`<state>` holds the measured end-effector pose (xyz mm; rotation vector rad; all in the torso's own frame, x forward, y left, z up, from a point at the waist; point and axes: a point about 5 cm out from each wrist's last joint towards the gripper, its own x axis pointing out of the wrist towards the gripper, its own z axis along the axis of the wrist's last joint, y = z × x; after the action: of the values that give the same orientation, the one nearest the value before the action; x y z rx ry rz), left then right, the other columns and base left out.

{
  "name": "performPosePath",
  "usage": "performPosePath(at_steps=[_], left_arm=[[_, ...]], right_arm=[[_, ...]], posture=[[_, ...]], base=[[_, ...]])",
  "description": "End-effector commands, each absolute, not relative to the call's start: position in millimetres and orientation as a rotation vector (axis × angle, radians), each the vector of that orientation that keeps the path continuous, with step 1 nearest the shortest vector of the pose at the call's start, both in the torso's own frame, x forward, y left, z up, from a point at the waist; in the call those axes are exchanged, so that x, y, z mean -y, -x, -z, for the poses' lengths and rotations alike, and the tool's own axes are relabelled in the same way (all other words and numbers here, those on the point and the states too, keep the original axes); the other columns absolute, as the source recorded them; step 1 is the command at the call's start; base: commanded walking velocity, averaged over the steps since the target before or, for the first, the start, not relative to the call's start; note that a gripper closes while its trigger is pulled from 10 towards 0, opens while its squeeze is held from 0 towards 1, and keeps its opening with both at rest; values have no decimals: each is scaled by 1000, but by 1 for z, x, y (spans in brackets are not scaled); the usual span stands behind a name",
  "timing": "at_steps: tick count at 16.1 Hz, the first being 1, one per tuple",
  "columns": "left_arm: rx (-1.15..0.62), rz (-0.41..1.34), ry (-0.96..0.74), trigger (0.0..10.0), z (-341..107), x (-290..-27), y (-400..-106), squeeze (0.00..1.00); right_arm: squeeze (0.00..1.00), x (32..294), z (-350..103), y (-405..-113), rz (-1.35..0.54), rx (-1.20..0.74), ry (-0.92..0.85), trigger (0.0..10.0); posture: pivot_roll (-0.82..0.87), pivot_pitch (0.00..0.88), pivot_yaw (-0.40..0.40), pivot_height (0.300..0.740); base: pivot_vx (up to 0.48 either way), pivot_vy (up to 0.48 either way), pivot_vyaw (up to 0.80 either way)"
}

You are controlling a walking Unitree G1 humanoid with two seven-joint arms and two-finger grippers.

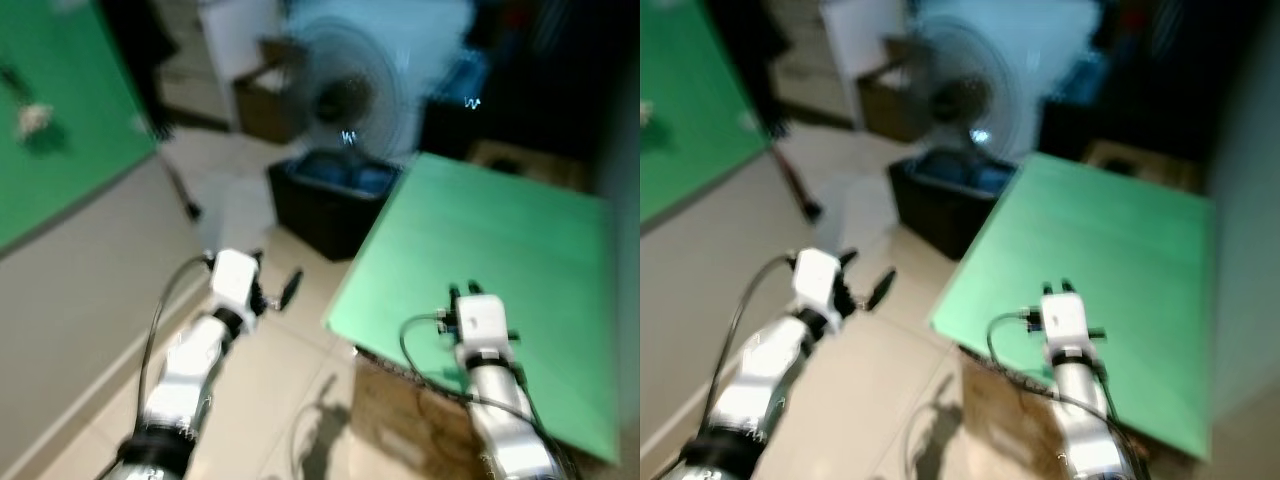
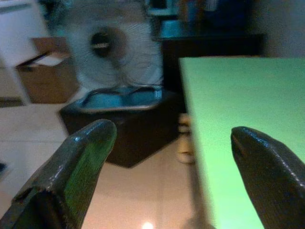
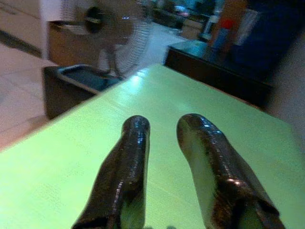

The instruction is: Hang keys on a hook

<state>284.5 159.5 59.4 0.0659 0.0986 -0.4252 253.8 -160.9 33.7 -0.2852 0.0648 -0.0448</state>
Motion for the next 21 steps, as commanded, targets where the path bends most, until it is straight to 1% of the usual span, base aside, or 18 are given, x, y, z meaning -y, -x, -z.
performPosePath(at_steps=[1, 4, 6, 7, 9, 10, 11, 12, 14, 16, 17, 18, 19, 20, 21], left_arm=[[-90, 477, -74, 10000, -62, -149, -286, 0], [-94, 512, -103, 10000, -61, -145, -284, 0], [-86, 514, -103, 10000, -62, -145, -283, 0], [-87, 519, -108, 10000, -63, -145, -283, 0], [-91, 523, -100, 10000, -63, -146, -284, 0], [-93, 526, -102, 10000, -63, -146, -284, 0], [-97, 532, -111, 10000, -64, -147, -284, 0], [-96, 539, -116, 10000, -66, -149, -285, 0], [-93, 541, -123, 10000, -69, -152, -286, 0], [-100, 555, -138, 10000, -70, -154, -283, 0], [-100, 556, -138, 10000, -70, -155, -283, 0], [-101, 553, -140, 10000, -71, -156, -280, 0], [-108, 545, -146, 10000, -71, -160, -272, 0], [-119, 537, -153, 10000, -70, -165, -268, 0], [-144, 525, -165, 10000, -70, -176, -259, 0]], right_arm=[[0, 169, -29, -249, 58, -98, 309, 10000], [0, 168, -26, -249, 56, -112, 315, 10000], [0, 167, -27, -250, 53, -117, 298, 10000], [0, 165, -32, -252, 51, -100, 268, 10000], [0, 169, -44, -258, 118, -67, 147, 10000], [0, 171, -44, -259, 142, -74, 119, 10000], [0, 176, -43, -263, 206, -108, 74, 10000], [0, 177, -44, -268, 232, -104, 63, 10000], [0, 174, -48, -278, 227, -98, 77, 10000], [0, 161, -58, -299, 170, -76, 102, 10000], [0, 160, -59, -300, 164, -74, 105, 10000], [0, 152, -63, -310, 123, -74, 123, 10000], [0, 140, -70, -326, 73, -75, 137, 10000], [0, 137, -72, -331, 68, -86, 142, 10000], [0, 134, -72, -339, 84, -117, 138, 10000]], posture=[[-146, 0, 68, 740], [-149, 0, 73, 740], [-152, 0, 79, 740], [-155, 0, 85, 740], [-158, 0, 94, 740], [-158, 0, 97, 740], [-160, 0, 111, 740], [-156, 0, 120, 740], [-152, 0, 134, 740], [-136, 0, 141, 740], [-134, 0, 142, 740], [-110, 0, 133, 740], [-77, 0, 126, 740], [-58, 0, 126, 740], [-31, 0, 129, 740]], base=[[0, -454, 0], [0, -434, 0], [0, 0, 0], [0, 0, 0], [0, 0, 0], [0, 0, 0], [0, 0, 0], [0, 0, 0], [0, 0, 0], [0, 0, 0], [0, 0, 0], [0, 0, 0], [0, 0, 0], [0, 0, 0], [0, 0, 0]])
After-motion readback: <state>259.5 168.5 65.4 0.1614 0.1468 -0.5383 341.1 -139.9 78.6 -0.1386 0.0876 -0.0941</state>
